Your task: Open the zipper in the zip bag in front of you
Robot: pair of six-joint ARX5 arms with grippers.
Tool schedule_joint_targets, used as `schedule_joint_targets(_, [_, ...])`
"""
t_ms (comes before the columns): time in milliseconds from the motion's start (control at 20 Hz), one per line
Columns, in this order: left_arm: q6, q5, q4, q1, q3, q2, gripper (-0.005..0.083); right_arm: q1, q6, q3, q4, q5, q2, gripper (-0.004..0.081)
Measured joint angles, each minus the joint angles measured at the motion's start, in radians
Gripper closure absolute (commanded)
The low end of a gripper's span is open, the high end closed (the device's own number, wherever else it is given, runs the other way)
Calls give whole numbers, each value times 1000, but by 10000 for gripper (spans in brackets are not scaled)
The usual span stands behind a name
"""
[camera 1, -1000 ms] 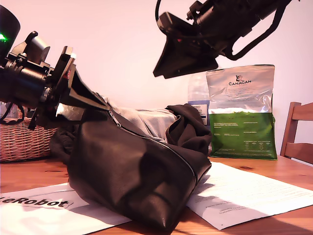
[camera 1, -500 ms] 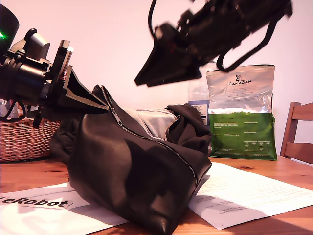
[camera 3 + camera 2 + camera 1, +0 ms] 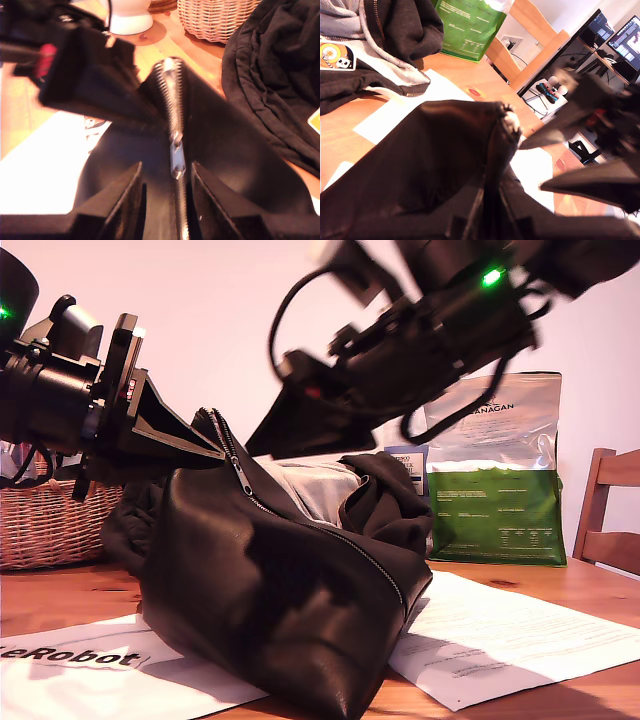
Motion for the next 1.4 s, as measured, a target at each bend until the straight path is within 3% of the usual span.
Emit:
schedule_joint_targets(250, [0,5,0,6,0,0,799,0,1,93,-51,-42,64,493])
schedule_joint_targets(750, [0,24,0,14,0,0,799,-8,-3,94,-30,-21,118,580])
schedule_joint_targets(1000, [0,27,3,16,0,0,799,-8,-14,94,-20,-19,118,721])
schedule_joint_targets(1400, [-4,27,19,17,0,1,798,-8,-25,94,-23,-20,118,736])
